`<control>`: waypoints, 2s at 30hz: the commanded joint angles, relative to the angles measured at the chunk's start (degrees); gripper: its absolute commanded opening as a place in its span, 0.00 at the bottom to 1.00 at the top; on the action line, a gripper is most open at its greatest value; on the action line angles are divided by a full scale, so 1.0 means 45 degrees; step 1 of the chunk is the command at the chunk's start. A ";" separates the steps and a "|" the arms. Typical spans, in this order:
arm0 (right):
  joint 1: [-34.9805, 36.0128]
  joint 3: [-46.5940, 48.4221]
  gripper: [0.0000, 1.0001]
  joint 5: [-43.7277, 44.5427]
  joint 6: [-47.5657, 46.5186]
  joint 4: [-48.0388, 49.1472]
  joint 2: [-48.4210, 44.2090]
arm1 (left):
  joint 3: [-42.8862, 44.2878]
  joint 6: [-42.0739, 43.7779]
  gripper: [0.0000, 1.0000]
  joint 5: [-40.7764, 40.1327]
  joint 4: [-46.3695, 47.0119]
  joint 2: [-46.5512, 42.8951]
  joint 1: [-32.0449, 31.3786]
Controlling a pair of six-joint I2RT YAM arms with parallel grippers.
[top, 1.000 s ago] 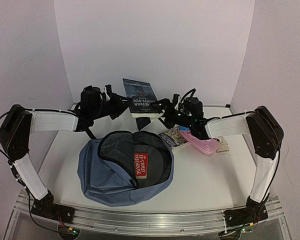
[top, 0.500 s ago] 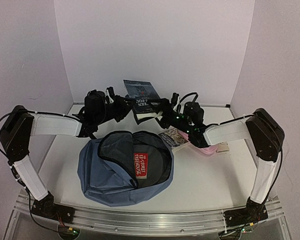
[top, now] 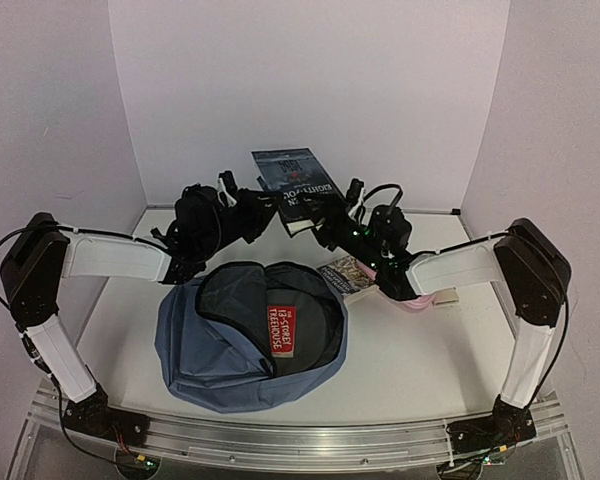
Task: Pack the student bag
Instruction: Pick up the book from the center of the board, then place the book in the student bag.
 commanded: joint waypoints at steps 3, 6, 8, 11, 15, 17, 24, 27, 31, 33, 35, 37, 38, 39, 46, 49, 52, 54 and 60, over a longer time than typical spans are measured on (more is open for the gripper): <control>0.0232 -0.0223 0.42 0.0805 -0.0174 0.1595 -0.1039 | -0.0018 -0.0090 0.00 -0.0410 0.1810 -0.0187 -0.0367; 0.0282 -0.0518 0.23 0.1354 -0.0302 0.1824 -0.1287 | -0.0018 -0.0092 0.00 -0.0384 0.1570 -0.0125 -0.0421; 0.0331 -0.0748 0.10 0.1742 -0.0526 0.1860 -0.1548 | -0.0076 -0.0092 0.01 -0.0343 0.1392 -0.0117 -0.0430; 0.0353 -0.1098 0.00 0.2280 -0.0897 0.1855 -0.2014 | -0.0233 -0.0131 0.09 -0.0302 0.0987 -0.0214 -0.0430; 0.0370 -0.1393 0.00 0.2535 -0.1434 0.1497 -0.2619 | -0.0407 0.0014 0.41 -0.0214 0.0290 -0.0467 -0.0434; 0.0363 -0.1478 0.00 0.2850 -0.1669 0.1122 -0.2905 | -0.0299 0.0463 0.56 0.0064 -0.0305 -0.0664 -0.0434; 0.0359 -0.1274 0.00 0.2980 -0.3343 -0.1895 -0.4455 | 0.0617 0.3221 0.81 0.0362 -0.5889 -0.2142 -0.0434; 0.0349 -0.1092 0.00 0.2937 -0.4405 -0.4015 -0.5443 | -0.0111 0.3793 0.87 -0.0448 -0.7632 -0.3540 -0.0432; 0.0284 -0.0801 0.00 0.2646 -0.5706 -0.6941 -0.6654 | -0.0902 0.4378 0.96 -0.1388 -1.0170 -0.5441 -0.0371; 0.0091 -0.0436 0.00 0.2045 -0.6176 -0.8533 -0.7125 | -0.1083 0.4528 0.99 -0.0941 -1.1467 -0.5972 -0.0106; -0.0274 0.0029 0.00 0.0997 -0.6588 -1.0051 -0.7384 | -0.1269 0.4569 1.00 0.0110 -1.2684 -0.6212 0.0350; -0.1005 0.0576 0.00 -0.0713 -0.6791 -1.1468 -0.7433 | -0.1718 0.4386 1.00 0.0514 -1.3430 -0.6485 0.0588; -0.1425 0.0689 0.00 -0.1976 -0.6736 -1.1811 -0.7418 | -0.2118 0.4179 1.00 0.0506 -1.3511 -0.6662 0.0610; -0.1818 0.0738 0.00 -0.3106 -0.6631 -1.2049 -0.7399 | -0.2512 0.3921 1.00 0.0532 -1.3524 -0.6865 0.0656; -0.2538 0.0961 0.00 -0.5977 -0.7467 -1.4935 -0.7349 | -0.5086 0.2129 1.00 0.0129 -1.3477 -0.8780 0.1867; -0.2531 0.0435 0.00 -0.6574 -0.7454 -1.5168 -0.7559 | -0.5965 0.1701 1.00 0.0374 -1.2635 -0.9205 0.1907; -0.2539 0.0086 0.00 -0.7232 -0.7497 -1.5311 -0.7690 | -0.6283 0.1563 1.00 0.1022 -1.1915 -0.8968 0.1910; -0.2524 -0.0167 0.00 -0.7415 -0.7575 -1.5397 -0.7812 | -0.6354 0.1625 0.99 0.1391 -1.1492 -0.8731 0.1910; -0.2249 -0.0668 0.00 -0.7518 -0.7731 -1.5701 -0.7774 | -0.6746 0.1473 0.87 0.1939 -0.9981 -0.7976 0.1910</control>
